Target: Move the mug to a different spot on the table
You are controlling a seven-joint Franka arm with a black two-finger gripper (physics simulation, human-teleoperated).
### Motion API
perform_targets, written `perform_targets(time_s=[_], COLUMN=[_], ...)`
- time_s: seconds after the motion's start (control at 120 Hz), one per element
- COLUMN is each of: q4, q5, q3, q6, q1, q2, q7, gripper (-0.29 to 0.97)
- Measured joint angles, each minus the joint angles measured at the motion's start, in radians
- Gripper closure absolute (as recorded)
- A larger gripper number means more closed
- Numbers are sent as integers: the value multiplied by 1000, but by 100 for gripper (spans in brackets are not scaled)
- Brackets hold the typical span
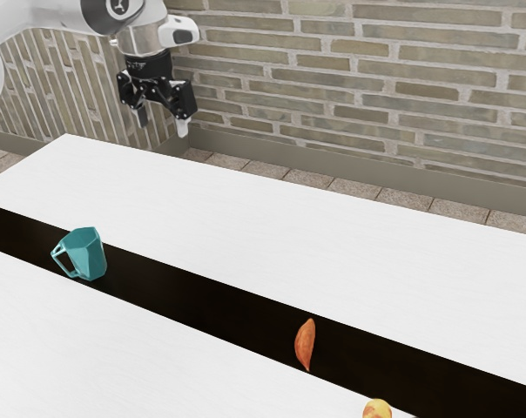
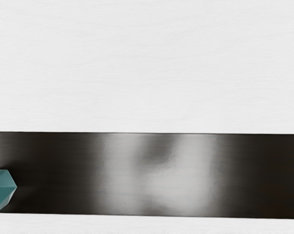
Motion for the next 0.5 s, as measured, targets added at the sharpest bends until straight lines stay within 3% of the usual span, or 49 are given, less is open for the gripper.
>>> perform_targets(time_s=[0.2,0.5], q4=[-101,-590], q5=[5,13], q3=[27,181], q6=[-4,199], q1=[-1,39], q2=[-61,-358], q7=[12,206], gripper=[0,0])
